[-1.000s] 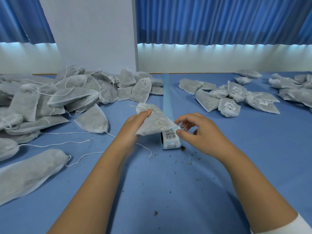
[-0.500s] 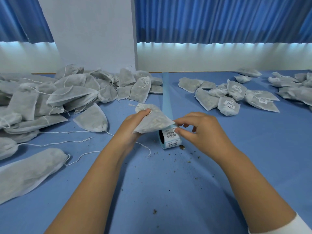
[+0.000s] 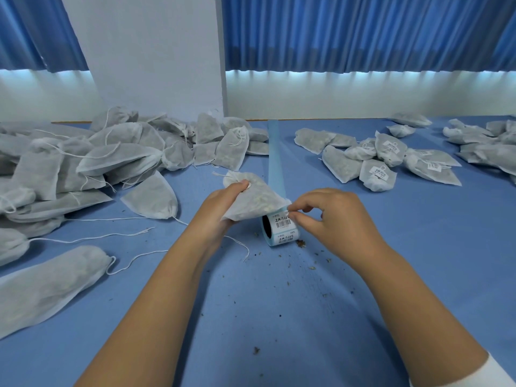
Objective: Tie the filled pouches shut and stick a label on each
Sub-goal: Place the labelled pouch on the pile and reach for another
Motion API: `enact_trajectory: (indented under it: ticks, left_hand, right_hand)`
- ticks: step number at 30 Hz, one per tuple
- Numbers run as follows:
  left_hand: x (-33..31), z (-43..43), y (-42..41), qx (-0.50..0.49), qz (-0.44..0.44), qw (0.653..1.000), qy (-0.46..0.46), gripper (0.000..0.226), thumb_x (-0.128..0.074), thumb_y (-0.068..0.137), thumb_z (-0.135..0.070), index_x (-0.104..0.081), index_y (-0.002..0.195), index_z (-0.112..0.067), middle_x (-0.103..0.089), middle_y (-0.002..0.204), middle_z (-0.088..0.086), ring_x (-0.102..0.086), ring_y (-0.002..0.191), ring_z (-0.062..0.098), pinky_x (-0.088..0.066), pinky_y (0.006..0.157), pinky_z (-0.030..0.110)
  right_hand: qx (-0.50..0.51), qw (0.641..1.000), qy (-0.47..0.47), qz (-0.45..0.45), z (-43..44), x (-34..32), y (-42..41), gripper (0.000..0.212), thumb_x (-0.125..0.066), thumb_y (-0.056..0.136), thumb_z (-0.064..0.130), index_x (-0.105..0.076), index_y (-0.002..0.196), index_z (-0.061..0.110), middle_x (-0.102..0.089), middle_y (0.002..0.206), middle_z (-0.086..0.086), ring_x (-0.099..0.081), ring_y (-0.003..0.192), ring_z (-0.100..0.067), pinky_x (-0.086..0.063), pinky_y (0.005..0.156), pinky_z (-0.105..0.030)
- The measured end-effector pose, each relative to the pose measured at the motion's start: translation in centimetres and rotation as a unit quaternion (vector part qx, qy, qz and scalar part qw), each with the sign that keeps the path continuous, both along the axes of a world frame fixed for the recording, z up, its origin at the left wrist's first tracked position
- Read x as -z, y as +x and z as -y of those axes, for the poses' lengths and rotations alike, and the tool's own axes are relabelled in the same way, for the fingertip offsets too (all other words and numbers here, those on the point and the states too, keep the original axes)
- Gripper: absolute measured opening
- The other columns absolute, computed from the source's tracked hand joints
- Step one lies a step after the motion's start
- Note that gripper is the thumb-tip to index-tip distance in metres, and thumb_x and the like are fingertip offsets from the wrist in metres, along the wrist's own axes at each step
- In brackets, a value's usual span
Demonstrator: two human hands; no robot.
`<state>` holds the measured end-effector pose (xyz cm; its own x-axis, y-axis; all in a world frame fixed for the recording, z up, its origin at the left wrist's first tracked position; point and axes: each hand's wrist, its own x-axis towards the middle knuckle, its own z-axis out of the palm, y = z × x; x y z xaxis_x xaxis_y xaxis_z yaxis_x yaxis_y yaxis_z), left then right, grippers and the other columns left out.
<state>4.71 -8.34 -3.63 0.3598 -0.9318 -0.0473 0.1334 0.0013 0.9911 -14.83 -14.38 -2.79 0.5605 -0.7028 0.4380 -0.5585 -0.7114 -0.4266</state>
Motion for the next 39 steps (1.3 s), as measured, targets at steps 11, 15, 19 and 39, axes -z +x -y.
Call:
enact_trajectory:
  ticks: [11,15,19,39]
  left_hand:
    - [0.0,0.1,0.2,-0.003,-0.013,1.0,0.011,0.021,-0.053,0.1,-0.028,-0.069,0.093,-0.016,-0.073,0.073,-0.01,-0.067,0.069,0.0,-0.048,0.071,0.021]
    - [-0.3,0.0,0.0,-0.014,-0.026,0.999,0.032,0.027,-0.054,0.1,-0.027,-0.067,0.111,-0.006,-0.071,0.098,0.006,-0.066,0.09,0.015,-0.052,0.087,0.03]
    - [-0.5,-0.1,-0.2,-0.017,-0.018,0.999,0.038,0.031,-0.056,0.099,-0.028,-0.068,0.116,-0.005,-0.073,0.108,0.009,-0.068,0.101,0.019,-0.05,0.096,0.033]
    - [-1.7,-1.6,-1.1,-0.026,0.124,0.991,-0.034,0.038,-0.072,0.074,-0.046,-0.062,0.105,-0.027,-0.077,0.09,-0.001,-0.075,0.085,0.019,-0.058,0.081,0.042]
  right_hand:
    - [-0.034,0.996,0.075,-0.024,-0.8,-0.4,0.3,0.005,-0.043,0.1,0.026,-0.041,0.096,0.024,-0.064,0.115,0.01,-0.049,0.062,0.013,-0.037,0.061,-0.028]
    - [-0.038,0.99,0.127,0.046,-0.6,-0.5,0.1,0.01,-0.037,0.099,0.023,-0.037,0.09,0.026,-0.065,0.083,0.009,-0.043,0.047,-0.004,-0.032,0.051,-0.028]
    - [0.01,0.968,0.179,0.173,-0.2,-0.7,-0.1,0.011,-0.039,0.1,0.017,-0.044,0.091,0.02,-0.052,0.068,-0.003,-0.054,0.071,-0.03,-0.051,0.068,-0.043]
    - [-0.255,0.815,0.362,0.374,-2.0,-2.1,0.2,0.017,-0.057,0.089,0.009,-0.063,0.079,0.022,-0.071,0.103,0.0,-0.064,0.092,-0.015,-0.053,0.07,-0.027]
